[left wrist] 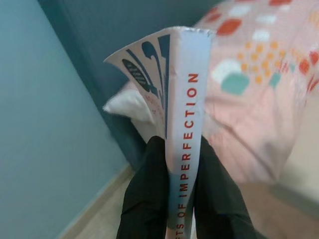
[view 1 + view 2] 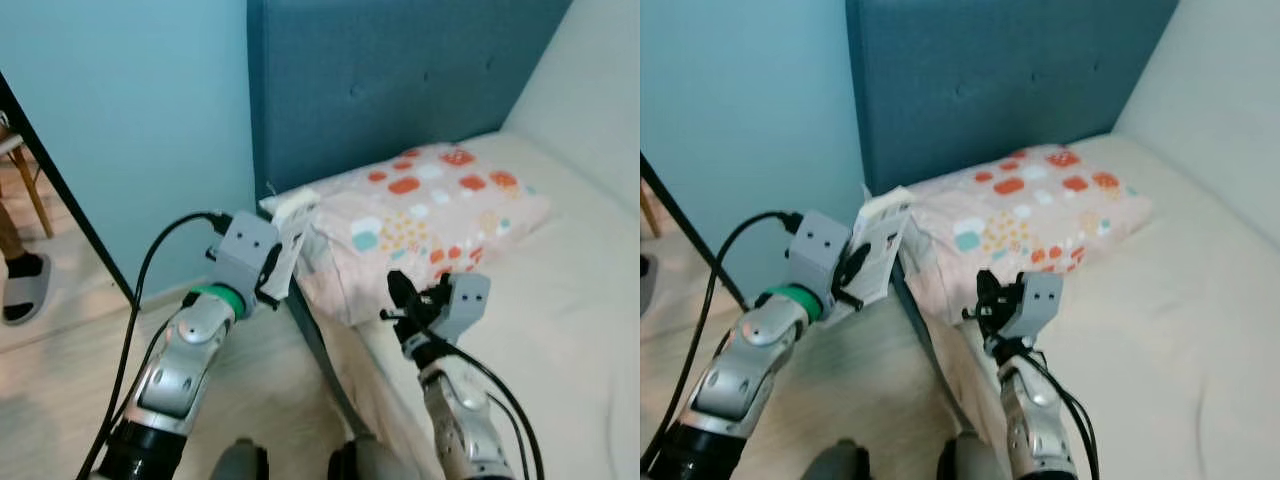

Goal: Clean up the room

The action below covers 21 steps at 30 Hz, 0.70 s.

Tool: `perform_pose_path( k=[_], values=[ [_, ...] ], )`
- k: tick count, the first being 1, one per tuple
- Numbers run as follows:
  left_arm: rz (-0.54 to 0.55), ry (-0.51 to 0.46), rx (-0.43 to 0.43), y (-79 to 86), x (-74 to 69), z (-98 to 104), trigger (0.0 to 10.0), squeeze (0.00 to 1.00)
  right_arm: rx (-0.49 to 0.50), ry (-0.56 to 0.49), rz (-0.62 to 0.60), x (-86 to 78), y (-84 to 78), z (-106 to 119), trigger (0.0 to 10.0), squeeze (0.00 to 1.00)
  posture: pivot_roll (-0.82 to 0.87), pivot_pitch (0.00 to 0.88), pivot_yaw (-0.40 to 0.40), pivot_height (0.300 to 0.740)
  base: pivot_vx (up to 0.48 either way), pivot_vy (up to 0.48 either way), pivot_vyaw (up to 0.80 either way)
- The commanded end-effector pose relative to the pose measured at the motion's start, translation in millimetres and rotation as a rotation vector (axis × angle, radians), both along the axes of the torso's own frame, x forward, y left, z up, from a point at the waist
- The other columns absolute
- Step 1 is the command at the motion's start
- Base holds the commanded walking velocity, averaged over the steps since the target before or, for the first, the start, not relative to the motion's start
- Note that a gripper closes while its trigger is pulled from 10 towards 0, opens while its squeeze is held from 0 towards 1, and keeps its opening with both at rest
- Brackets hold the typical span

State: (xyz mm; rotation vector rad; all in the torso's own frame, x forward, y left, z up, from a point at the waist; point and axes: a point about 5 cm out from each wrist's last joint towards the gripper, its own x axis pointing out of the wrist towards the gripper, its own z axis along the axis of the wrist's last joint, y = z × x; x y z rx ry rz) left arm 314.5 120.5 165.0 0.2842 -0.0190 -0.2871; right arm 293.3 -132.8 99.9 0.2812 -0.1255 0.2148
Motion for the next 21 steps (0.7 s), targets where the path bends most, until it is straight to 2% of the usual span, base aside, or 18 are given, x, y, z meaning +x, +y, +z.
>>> perform_pose_path(
  k=[1,15,21],
  values=[
    [-0.008,-0.01,-0.001,-2.1,-1.5,0,10.0,0.0,-0.002,0.028,-0.015,-3.2,-3.7,-7,10.0,0.0,0.07,0.108,0.008,0.606,0.0,0.0,0.0],
    [-0.008,-0.015,-0.001,-2.4,-0.7,1,10.0,0.0,0.001,0.009,-0.032,-2.5,-9.1,-3,10.0,0.0,0.07,0.115,0.014,0.556,0.0,0.0,0.0],
    [-0.025,-0.065,-0.044,-5.3,3.0,13,10.0,0.0,0.022,-0.069,-0.106,0.8,-25.5,14,10.0,0.0,0.06,0.118,0.015,0.547,0.0,0.0,0.0]
  ],
)
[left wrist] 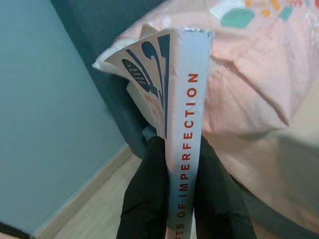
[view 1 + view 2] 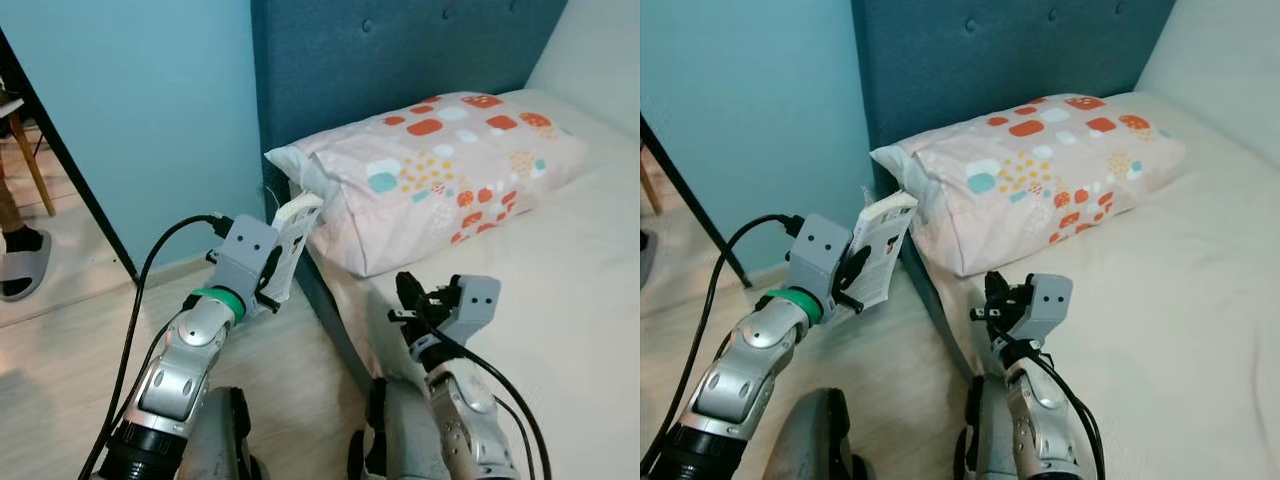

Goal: Clean up the room

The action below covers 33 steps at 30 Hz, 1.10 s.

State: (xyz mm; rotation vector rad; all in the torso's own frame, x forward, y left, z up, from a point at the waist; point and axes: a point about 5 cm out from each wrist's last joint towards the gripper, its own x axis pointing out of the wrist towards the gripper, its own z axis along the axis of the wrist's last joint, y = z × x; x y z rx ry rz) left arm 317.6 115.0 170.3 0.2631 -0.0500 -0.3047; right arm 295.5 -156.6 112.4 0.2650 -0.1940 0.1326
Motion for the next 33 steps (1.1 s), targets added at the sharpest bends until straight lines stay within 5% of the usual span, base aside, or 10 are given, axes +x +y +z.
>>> perform_pose_path(
  k=[1,4,10,12,15,19,24,25,29,33],
  values=[
    [-0.043,-0.07,-0.026,-6.4,2.2,14,10.0,0.0,0.009,-0.03,-0.046,-0.3,-8.0,6,10.0,0.0,0.06,0.118,0.015,0.547,0.0,0.0,0.0],
    [-0.188,-0.136,0.022,-34.8,13.2,28,10.0,0.0,-0.068,-0.059,-0.213,3.0,-31.9,16,10.0,0.0,0.05,0.129,0.021,0.547,0.0,0.0,0.0],
    [-0.289,-0.271,0.173,-71.0,31.4,43,10.0,0.0,-0.158,-0.054,-0.479,-6.2,-71.1,24,10.0,0.0,0.0,0.153,0.032,0.547,0.0,0.0,0.0],
    [-0.289,-0.271,0.173,-71.0,31.4,43,10.0,0.0,-0.158,-0.054,-0.479,-6.2,-71.1,24,10.0,0.0,0.0,0.153,0.032,0.547,0.0,0.0,0.0],
    [-0.367,-0.385,0.287,-100.4,36.0,54,10.0,0.0,-0.227,-0.049,-0.644,-24.1,-102.6,28,10.0,0.0,-0.04,0.194,0.047,0.547,0.0,0.0,0.0],
    [-0.418,-0.488,0.36,-120.3,34.4,61,10.0,0.0,-0.277,-0.054,-0.741,-38.4,-120.1,34,10.0,0.0,-0.07,0.224,0.057,0.547,0.0,0.0,0.0],
    [-0.393,-0.658,0.3,-147.6,28.0,89,10.0,0.0,-0.367,-0.092,-0.829,-57.4,-131.9,47,10.0,0.0,-0.12,0.269,0.074,0.547,0.0,0.0,0.0],
    [-0.354,-0.765,0.246,-158.1,22.5,108,10.0,0.0,-0.366,-0.088,-0.845,-62.2,-132.3,47,10.0,0.0,-0.13,0.279,0.078,0.547,0.0,0.0,0.0],
    [-0.303,-0.853,0.207,-162.1,20.5,125,10.0,0.0,-0.357,-0.077,-0.848,-63.6,-130.0,44,10.0,0.0,-0.13,0.287,0.082,0.547,0.0,0.0,0.0],
    [-0.233,-0.949,0.055,-159.5,16.8,161,10.0,0.0,-0.347,-0.055,-0.843,-65.7,-122.4,38,10.0,0.0,-0.13,0.294,0.088,0.547,0.0,0.0,0.0]
  ],
)
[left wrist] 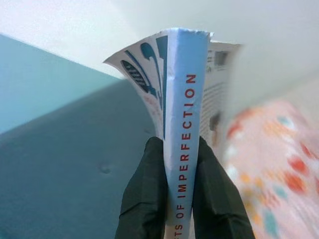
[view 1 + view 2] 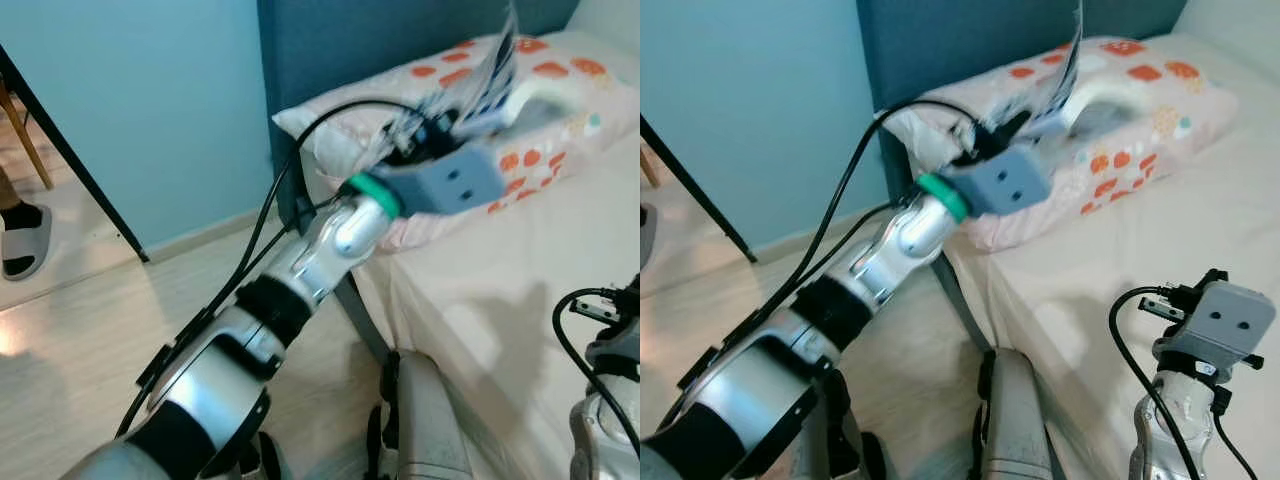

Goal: Clean up the room

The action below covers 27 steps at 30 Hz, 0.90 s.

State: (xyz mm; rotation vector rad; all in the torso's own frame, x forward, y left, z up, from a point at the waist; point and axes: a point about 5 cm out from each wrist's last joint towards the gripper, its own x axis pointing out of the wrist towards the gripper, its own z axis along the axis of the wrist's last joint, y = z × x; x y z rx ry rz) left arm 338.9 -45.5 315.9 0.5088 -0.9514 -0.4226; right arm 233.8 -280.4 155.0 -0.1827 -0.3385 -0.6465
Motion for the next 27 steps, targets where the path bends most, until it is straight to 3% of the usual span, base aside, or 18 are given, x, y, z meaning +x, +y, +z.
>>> perform_pose_path(
  k=[1,4,6,8,9,10,12,14,18,19,23,24,27],
  values=[
    [-0.049,-0.055,-0.129,2.2,-7.2,26,10.0,0.0,0.022,0.025,-0.015,-5.0,2.6,-7,10.0,0.0,-0.13,0.294,0.088,0.547,0.0,0.0,0.0],
    [-0.115,-0.063,-0.17,-1.8,-13.1,33,10.0,0.0,0.034,0.039,-0.038,-7.4,2.5,-10,10.0,0.0,-0.12,0.29,0.088,0.547,0.0,0.0,0.0],
    [-0.198,-0.038,-0.14,-16.6,-23.4,17,10.0,0.0,0.025,0.028,-0.099,-10.5,-5.0,-6,10.0,0.0,-0.11,0.288,0.088,0.547,0.0,0.0,0.0],
    [-0.198,-0.038,-0.14,-16.6,-23.4,17,10.0,0.0,0.025,0.028,-0.099,-10.5,-5.0,-6,10.0,0.0,-0.11,0.288,0.088,0.547,0.0,0.0,0.0],
    [-0.224,-0.052,-0.068,-35.8,-34.3,-7,10.0,0.0,-0.012,0.004,-0.182,-15.4,-18.1,6,10.0,0.0,-0.12,0.287,0.09,0.547,0.0,0.0,0.0],
    [-0.224,-0.052,-0.068,-35.8,-34.3,-7,10.0,0.0,-0.012,0.004,-0.182,-15.4,-18.1,6,10.0,0.0,-0.12,0.287,0.09,0.547,0.0,0.0,0.0],
    [-0.242,-0.054,0.008,-53.9,-43.1,-30,10.0,0.0,-0.048,-0.019,-0.251,-22.7,-32.0,19,10.0,0.0,-0.17,0.289,0.092,0.547,0.0,0.0,0.0],
    [-0.259,-0.073,0.036,-59.7,-47.5,-35,10.0,0.0,-0.058,-0.024,-0.266,-25.7,-36.3,22,10.0,0.0,-0.18,0.29,0.093,0.547,0.0,0.0,0.0],
    [-0.296,-0.119,0.064,-68.2,-55.9,-36,10.0,0.0,-0.074,-0.024,-0.29,-32.7,-43.2,26,10.0,0.0,-0.2,0.292,0.099,0.547,0.0,0.0,0.0],
    [-0.285,-0.208,0.124,-78.1,-62.7,-36,10.0,0.0,-0.069,-0.019,-0.318,-41.9,-47.8,24,10.0,0.0,-0.22,0.292,0.107,0.547,0.0,0.0,0.0],
    [-0.265,-0.229,0.145,-81.5,-62.9,-36,10.0,0.0,-0.067,-0.019,-0.323,-44.0,-46.6,24,10.0,0.0,-0.22,0.292,0.107,0.547,0.0,0.0,0.0],
    [-0.249,-0.243,0.148,-86.1,-63.8,-32,10.0,0.11,-0.068,-0.021,-0.324,-44.0,-42.8,24,10.0,0.0,-0.22,0.292,0.107,0.547,0.0,0.0,0.0],
    [-0.252,-0.249,0.142,-87.3,-64.9,-31,10.0,0.11,-0.069,-0.021,-0.326,-43.7,-41.9,24,10.0,0.0,-0.22,0.292,0.107,0.547,0.0,0.0,0.0]
  ],
)
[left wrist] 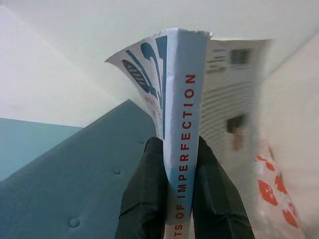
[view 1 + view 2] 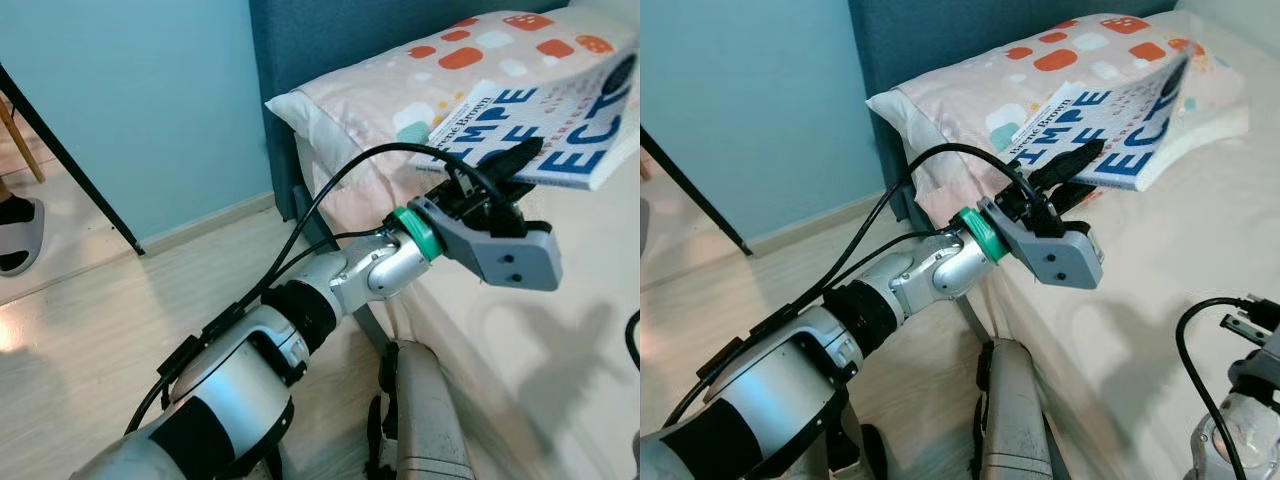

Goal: Clean up the room

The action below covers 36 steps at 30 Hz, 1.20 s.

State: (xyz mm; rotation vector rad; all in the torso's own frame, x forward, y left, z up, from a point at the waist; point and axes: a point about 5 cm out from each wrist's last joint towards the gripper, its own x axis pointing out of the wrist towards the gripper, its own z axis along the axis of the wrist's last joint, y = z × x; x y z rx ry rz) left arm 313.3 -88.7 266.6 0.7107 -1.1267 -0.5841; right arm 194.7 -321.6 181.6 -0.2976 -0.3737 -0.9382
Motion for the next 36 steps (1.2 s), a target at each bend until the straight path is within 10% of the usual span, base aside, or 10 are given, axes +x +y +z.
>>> perform_pose_path(
  k=[1,3,10,13,14,23,36],
  values=[
    [-0.159,-0.036,-0.064,-44.1,-39.2,18,10.0,0.11,0.009,0.013,-0.023,-4.6,-0.8,-3,10.0,0.0,-0.22,0.292,0.107,0.547,0.0,0.0,0.0],
    [-0.186,-0.085,-0.122,-48.8,-46.6,30,10.0,0.99,0.01,0.017,-0.026,-4.1,0.0,-3,10.0,0.0,-0.22,0.292,0.107,0.547,0.0,0.0,0.0],
    [-0.195,-0.081,-0.184,-60.0,-56.7,33,10.0,1.0,0.032,0.034,-0.016,-4.2,5.4,-10,10.0,0.0,-0.24,0.292,0.114,0.547,0.0,0.0,0.0],
    [-0.281,0.031,-0.048,-71.7,-66.3,12,10.0,0.97,0.048,0.042,-0.007,-3.1,9.4,-15,10.0,0.0,-0.24,0.293,0.116,0.547,0.0,0.0,0.0],
    [-0.307,0.066,-0.007,-71.5,-67.2,3,10.0,0.0,0.055,0.046,-0.002,-2.4,11.0,-17,10.0,0.0,-0.23,0.293,0.119,0.547,0.0,0.0,0.0],
    [-0.26,0.151,-0.065,-47.5,-44.4,-2,10.0,0.0,0.089,0.066,0.052,6.8,16.9,-25,10.0,0.0,-0.18,0.289,0.114,0.547,0.0,0.0,0.0],
    [-0.019,0.42,-0.372,31.4,18.1,4,10.0,0.0,0.085,0.168,0.494,52.8,75.4,-30,10.0,0.0,-0.14,0.279,0.085,0.547,0.0,0.0,0.0]
  ],
)
